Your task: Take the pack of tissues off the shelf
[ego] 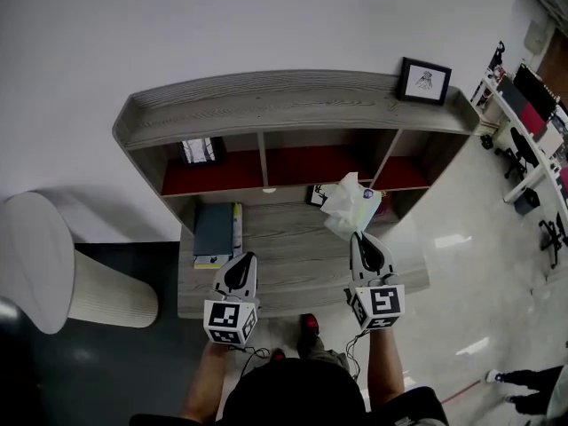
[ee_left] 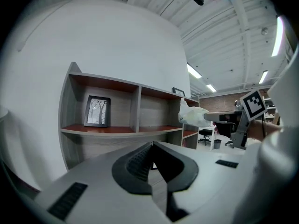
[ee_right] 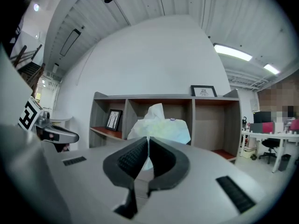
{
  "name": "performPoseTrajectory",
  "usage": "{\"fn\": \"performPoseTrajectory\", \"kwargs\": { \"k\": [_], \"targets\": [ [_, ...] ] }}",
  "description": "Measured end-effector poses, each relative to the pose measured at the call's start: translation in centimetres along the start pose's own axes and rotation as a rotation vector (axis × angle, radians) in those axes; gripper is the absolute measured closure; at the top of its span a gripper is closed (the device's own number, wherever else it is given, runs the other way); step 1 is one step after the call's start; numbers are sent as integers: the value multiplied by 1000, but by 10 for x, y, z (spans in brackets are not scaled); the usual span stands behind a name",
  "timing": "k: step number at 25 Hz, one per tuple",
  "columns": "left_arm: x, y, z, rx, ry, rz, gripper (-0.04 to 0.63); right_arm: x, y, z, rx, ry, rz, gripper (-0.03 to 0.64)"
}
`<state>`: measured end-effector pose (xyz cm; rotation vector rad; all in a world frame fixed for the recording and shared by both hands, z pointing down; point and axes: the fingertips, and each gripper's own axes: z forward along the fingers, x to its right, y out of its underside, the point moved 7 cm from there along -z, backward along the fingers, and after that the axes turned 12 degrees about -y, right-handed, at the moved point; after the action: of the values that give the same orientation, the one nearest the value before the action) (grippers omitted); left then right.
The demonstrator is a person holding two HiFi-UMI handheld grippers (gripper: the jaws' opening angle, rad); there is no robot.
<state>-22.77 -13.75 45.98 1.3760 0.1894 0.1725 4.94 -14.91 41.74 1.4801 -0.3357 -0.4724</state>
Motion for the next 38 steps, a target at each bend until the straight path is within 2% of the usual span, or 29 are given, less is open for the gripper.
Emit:
{"fn": "performPoseTrajectory", "kwargs": {
  "k": [12, 20, 28, 38],
  "targets": [
    [2, 17, -53, -8, 105, 24, 586, -54, 15, -64, -11, 107, 3, 584],
    [10, 33, -68, -30, 145, 38, 586, -73, 36, -91, -49, 127, 7, 584],
    [32, 44, -48, -56, 181, 37, 586, -55, 57, -110, -82, 177, 54, 584],
    [112, 42, 3, -61, 303, 59, 586, 10, 81, -140, -102, 272, 85, 584]
  ]
}}
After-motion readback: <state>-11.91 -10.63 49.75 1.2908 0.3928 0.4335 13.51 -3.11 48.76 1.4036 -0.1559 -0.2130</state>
